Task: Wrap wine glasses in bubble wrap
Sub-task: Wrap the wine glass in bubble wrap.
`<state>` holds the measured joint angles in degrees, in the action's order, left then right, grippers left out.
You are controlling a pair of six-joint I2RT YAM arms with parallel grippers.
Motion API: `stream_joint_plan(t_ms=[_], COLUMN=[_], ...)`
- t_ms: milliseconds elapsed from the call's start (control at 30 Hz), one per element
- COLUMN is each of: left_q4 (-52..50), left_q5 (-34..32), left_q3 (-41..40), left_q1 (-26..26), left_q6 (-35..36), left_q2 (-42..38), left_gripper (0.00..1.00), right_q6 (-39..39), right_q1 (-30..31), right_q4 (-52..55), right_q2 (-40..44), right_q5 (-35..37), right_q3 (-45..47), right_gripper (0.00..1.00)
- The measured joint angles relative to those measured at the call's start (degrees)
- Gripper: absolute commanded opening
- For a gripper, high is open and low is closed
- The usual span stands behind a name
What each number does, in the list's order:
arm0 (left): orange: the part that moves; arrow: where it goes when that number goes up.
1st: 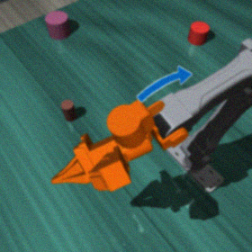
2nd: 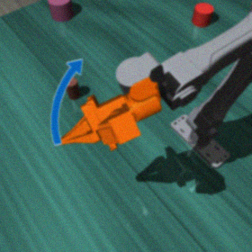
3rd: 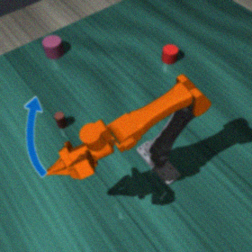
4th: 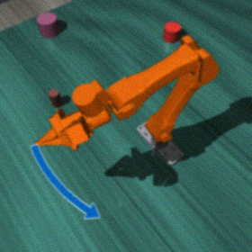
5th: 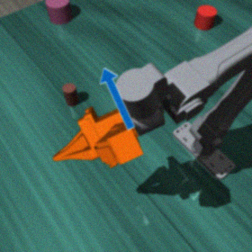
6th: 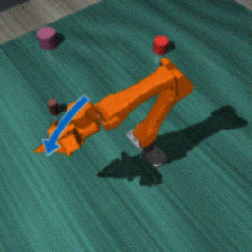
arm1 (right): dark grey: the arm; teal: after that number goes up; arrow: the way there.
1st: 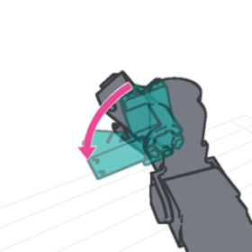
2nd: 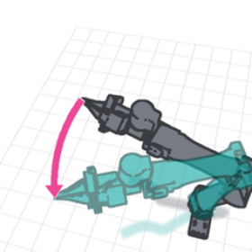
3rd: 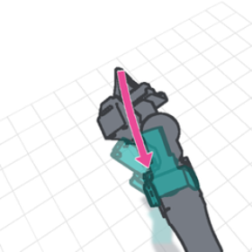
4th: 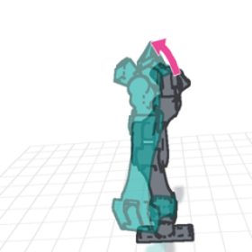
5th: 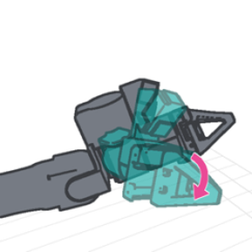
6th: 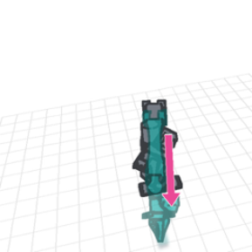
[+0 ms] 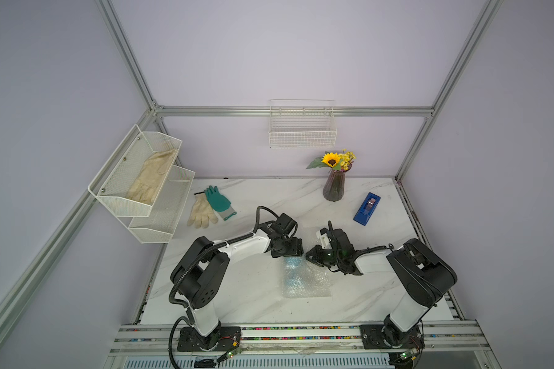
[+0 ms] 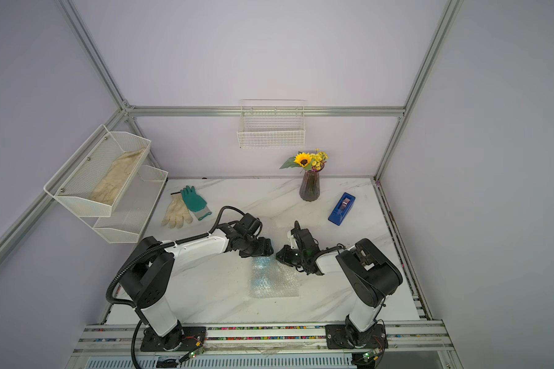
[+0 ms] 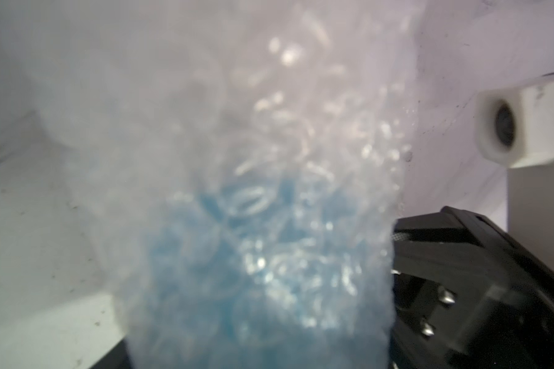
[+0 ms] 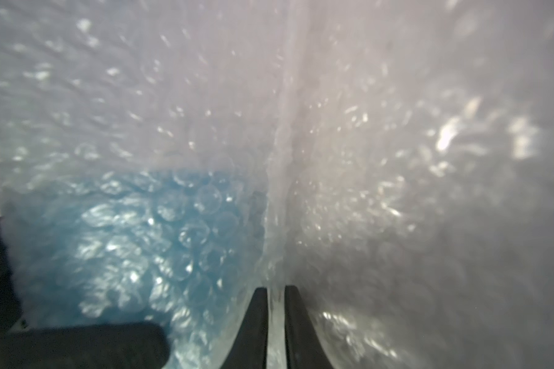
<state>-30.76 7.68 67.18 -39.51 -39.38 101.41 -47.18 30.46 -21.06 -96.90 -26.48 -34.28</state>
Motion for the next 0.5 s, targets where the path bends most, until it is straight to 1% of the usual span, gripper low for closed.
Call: stream_joint_plan(t_ms=[167, 333, 500], left_q4=[-8.28, -18.12, -27.96], left_q5=[-4.35, -10.05, -17.42], left_q3=[5.29, 10.64, 17.16], left_q1=[0.02, 0.0, -0.31], left_q6=[2.64, 4.72, 6.23], left_q2=[2.05, 4.02, 7.8], left_gripper=[0.77, 0.75, 0.75], right_q6=[0.33, 0.52, 0.48], right_q1=[-1.36, -2.47, -2.71], right_q4=[1.44, 2.78, 3.34], right_q2=[5.49, 10.75, 12.72], right_q5=[-0.09, -0.17, -0.37], right_q3=[1.27, 1.51, 1.51], right_gripper=[0.22, 0.21, 0.2])
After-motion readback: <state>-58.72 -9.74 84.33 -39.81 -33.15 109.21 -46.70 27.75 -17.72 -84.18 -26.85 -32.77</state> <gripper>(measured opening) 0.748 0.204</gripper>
